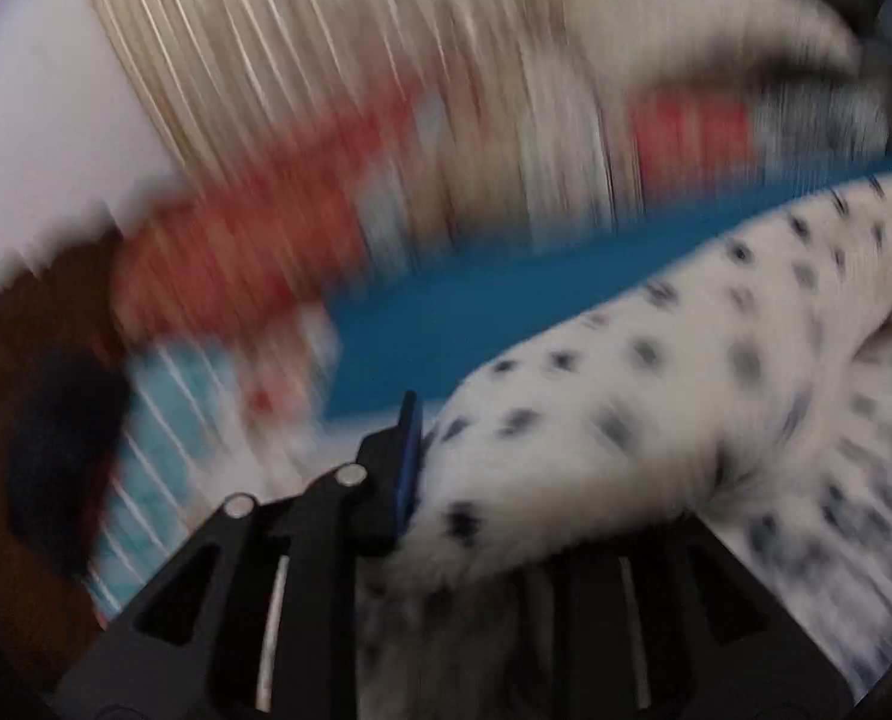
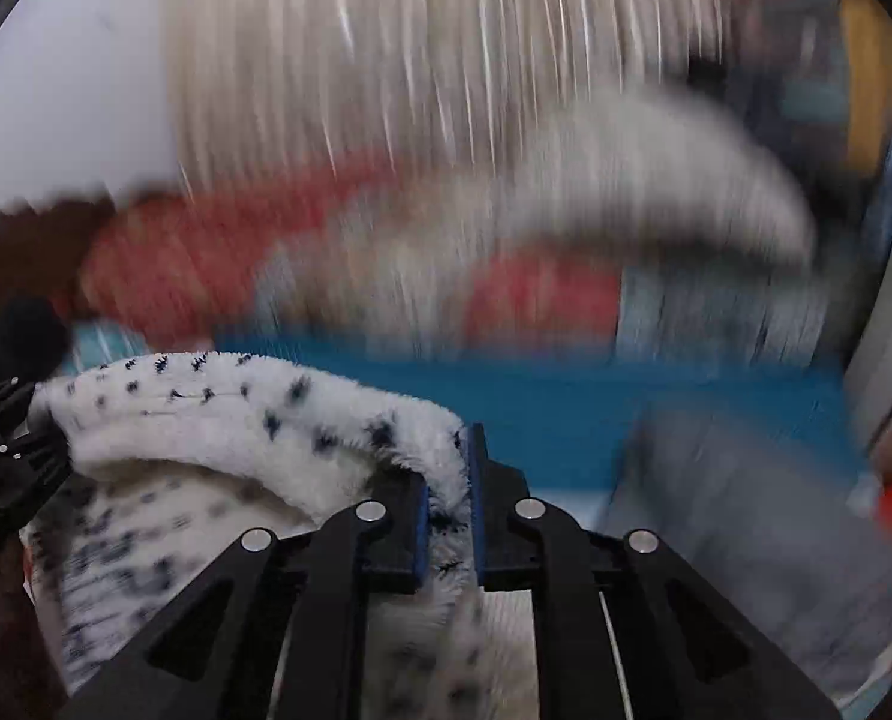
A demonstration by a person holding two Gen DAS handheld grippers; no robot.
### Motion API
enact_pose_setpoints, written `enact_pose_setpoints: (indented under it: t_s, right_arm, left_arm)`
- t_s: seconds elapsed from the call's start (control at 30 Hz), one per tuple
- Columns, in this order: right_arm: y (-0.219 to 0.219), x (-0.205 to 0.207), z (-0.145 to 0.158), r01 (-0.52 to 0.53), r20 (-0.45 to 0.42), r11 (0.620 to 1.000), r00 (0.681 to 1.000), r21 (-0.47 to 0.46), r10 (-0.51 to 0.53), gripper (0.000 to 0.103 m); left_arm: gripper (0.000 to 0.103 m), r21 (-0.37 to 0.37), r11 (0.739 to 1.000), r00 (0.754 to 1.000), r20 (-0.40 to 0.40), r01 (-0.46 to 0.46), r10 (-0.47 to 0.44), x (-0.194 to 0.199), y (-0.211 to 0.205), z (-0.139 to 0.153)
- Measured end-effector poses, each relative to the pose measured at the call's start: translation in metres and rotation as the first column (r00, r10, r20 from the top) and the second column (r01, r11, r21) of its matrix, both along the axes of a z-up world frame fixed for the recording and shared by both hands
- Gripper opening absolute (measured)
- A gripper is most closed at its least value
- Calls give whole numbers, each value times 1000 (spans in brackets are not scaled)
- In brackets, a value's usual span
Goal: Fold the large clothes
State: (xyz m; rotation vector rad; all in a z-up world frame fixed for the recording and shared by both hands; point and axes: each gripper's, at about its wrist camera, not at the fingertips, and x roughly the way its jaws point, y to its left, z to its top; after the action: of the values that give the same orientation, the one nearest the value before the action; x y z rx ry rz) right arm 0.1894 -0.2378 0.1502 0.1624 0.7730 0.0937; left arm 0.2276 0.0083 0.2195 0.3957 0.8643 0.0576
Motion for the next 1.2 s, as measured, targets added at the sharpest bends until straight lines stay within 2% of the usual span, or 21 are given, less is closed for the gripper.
enact_pose_setpoints:
  t_s: [0.03,0.13,0.2,0.27,0.33,0.4,0.5,0.57,0.67,0.7,0.73,0.77,0.83,0.87,0.9,0.93,0.97,1.0,1.1,1.17,1.2]
  right_arm:
    - [-3,0,-41,-12,-91,995,996,103,22,106]
    - [-18,-21,-116,-6,-234,930,967,367,98,105]
    - [-30,-45,-129,14,-233,890,967,456,104,103]
    - [-42,-68,-123,8,-190,870,977,493,98,93]
    - [-45,-96,-113,5,-163,898,984,440,74,73]
    - [-43,-111,-110,-18,-155,925,984,379,83,67]
    - [-38,-142,-103,-85,-132,944,982,317,133,65]
    - [-37,-162,-109,-136,-148,944,971,300,187,65]
    - [-31,-182,-123,-151,-215,940,951,306,222,65]
    - [-29,-185,-129,-140,-245,947,946,288,215,67]
    - [-29,-184,-128,-133,-248,952,947,277,204,96]
    - [-34,-182,-123,-124,-238,959,953,254,186,108]
    - [-65,-165,-87,-2,-145,995,989,100,17,108]
    - [-81,-159,-75,73,-105,997,992,15,-71,108]
    - [-97,-146,-58,189,-39,967,979,-173,-198,108]
    - [-102,-137,-52,251,9,924,966,-289,-259,107]
    - [-112,-124,-48,293,46,873,953,-390,-300,105]
    - [-118,-113,-49,288,20,861,951,-419,-308,102]
    - [-128,-105,-48,313,-41,895,938,-318,-343,100]
    - [-127,-116,-39,324,5,925,944,-197,-330,98]
    - [-129,-124,-34,328,27,941,945,-81,-327,94]
  left_arm:
    - [22,-26,999,996,-84,-20,18,1,7,-38]
    - [22,-44,999,983,-181,-24,16,-15,19,-106]
    - [23,-52,999,982,-191,-7,-3,-31,20,-121]
    - [22,-74,997,986,-164,28,-40,-43,26,-122]
    - [26,-108,992,991,-109,62,-74,-57,38,-104]
    - [38,-138,988,993,-87,71,-83,-58,48,-86]
    - [46,-245,968,995,-71,45,-64,-70,58,-66]
    - [46,-346,938,993,-111,8,-49,-71,71,-58]
    - [46,-522,852,995,-94,-30,-23,-81,98,-38]
    - [46,-563,827,998,-59,-6,-33,-89,103,-30]
    - [46,-579,815,998,-34,27,-57,-98,100,-24]
    - [46,-577,814,996,-19,57,-83,-104,96,-21]
    - [46,-554,824,988,-13,120,-153,-114,81,-22]
    - [46,-528,836,983,-15,149,-185,-118,71,-25]
    - [46,-498,850,978,-18,169,-205,-121,61,-29]
    - [46,-474,862,976,-23,182,-218,-123,53,-33]
    - [46,-458,866,969,-41,199,-244,-125,40,-43]
    - [46,-458,864,962,-59,210,-265,-125,35,-51]
    - [46,-384,899,952,-127,212,-279,-124,22,-82]
    - [46,-343,916,938,-198,207,-286,-121,13,-106]
    - [46,-338,918,921,-248,207,-299,-119,10,-120]
